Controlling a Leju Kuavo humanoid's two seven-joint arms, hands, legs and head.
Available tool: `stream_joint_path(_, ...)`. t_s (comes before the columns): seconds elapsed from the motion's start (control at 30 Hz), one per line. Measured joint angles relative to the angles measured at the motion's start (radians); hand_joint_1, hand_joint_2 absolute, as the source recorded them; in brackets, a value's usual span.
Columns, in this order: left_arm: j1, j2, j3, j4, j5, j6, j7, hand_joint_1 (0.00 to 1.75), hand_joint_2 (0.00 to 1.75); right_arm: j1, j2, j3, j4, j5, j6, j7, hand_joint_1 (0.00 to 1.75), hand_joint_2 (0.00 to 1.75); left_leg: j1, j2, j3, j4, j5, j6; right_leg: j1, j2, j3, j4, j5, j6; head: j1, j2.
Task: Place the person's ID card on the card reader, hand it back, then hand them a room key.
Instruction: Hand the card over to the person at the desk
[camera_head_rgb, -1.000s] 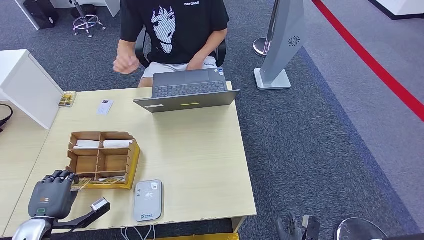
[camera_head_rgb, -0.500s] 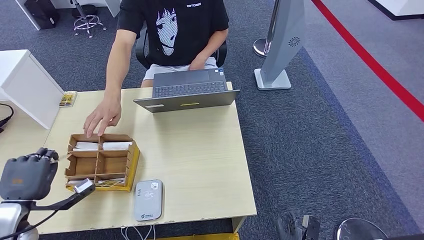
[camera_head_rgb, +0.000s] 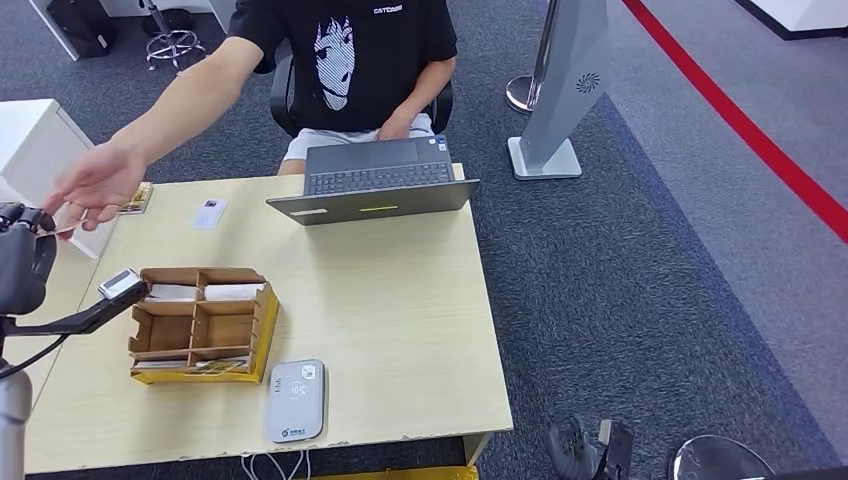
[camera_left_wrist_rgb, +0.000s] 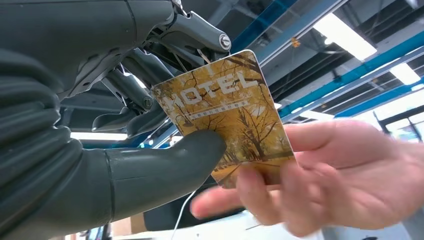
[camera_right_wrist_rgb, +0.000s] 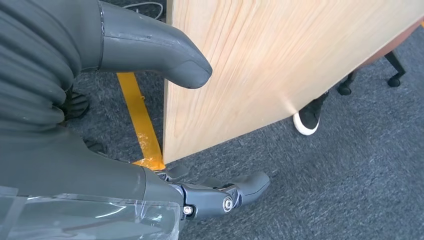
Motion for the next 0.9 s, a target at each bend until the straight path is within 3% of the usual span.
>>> stream_joint_path(0.17, -0.077, 0.000, -0.001, 0.101, -0.004, 0.005, 0.020, 1.75, 1.75, -0.009, 0.004, 0.017, 0.003, 0.001, 0.000, 0.003, 0.00, 1.75, 0.000, 0.000, 0.000, 0.000, 0.000, 0.000, 0.000, 0.000, 0.000, 0.000, 0.000, 0.000, 0.000, 0.000)
stream_joint_path(0.3, -0.102, 0.000, -0.001, 0.154, -0.003, 0.009, 0.021, 1.45, 1.75, -0.012, 0.008, 0.023, 0.006, 0.001, 0.000, 0.004, 0.00, 1.75, 0.000, 0.002, 0.000, 0.000, 0.000, 0.000, 0.000, 0.002, 0.000, 0.000, 0.000, -0.001, 0.000, 0.000)
stream_joint_path(0.43, -0.110, -0.001, -0.001, 0.176, -0.002, 0.013, 0.021, 1.45, 1.75, -0.012, 0.010, 0.028, 0.010, 0.001, -0.001, 0.005, 0.00, 1.75, 0.000, 0.007, 0.000, 0.000, 0.000, 0.000, 0.000, 0.007, -0.001, 0.000, 0.001, -0.001, 0.000, 0.000)
stream_joint_path(0.57, -0.113, -0.001, -0.001, 0.184, -0.002, 0.013, 0.021, 0.06, 1.75, -0.012, 0.011, 0.029, 0.013, 0.000, -0.001, 0.005, 0.00, 1.75, 0.000, 0.009, 0.000, 0.000, -0.002, -0.001, 0.000, 0.008, -0.002, 0.000, 0.001, -0.001, 0.000, 0.000)
stream_joint_path(0.77, -0.100, -0.007, 0.000, 0.186, -0.002, 0.041, 0.018, 0.00, 1.75, -0.011, 0.011, 0.030, 0.016, -0.005, -0.003, 0.005, 0.00, 1.75, 0.000, 0.007, 0.000, 0.000, -0.002, -0.001, 0.000, 0.006, -0.002, 0.000, 0.000, -0.001, 0.000, 0.000)
stream_joint_path(0.9, -0.026, -0.035, 0.015, 0.094, 0.015, 0.100, 0.006, 0.00, 1.75, -0.005, 0.011, 0.030, 0.016, -0.021, -0.008, 0.004, 0.00, 1.75, 0.000, 0.007, 0.000, 0.000, -0.002, -0.001, 0.000, 0.006, -0.002, 0.000, 0.000, -0.001, 0.000, 0.000)
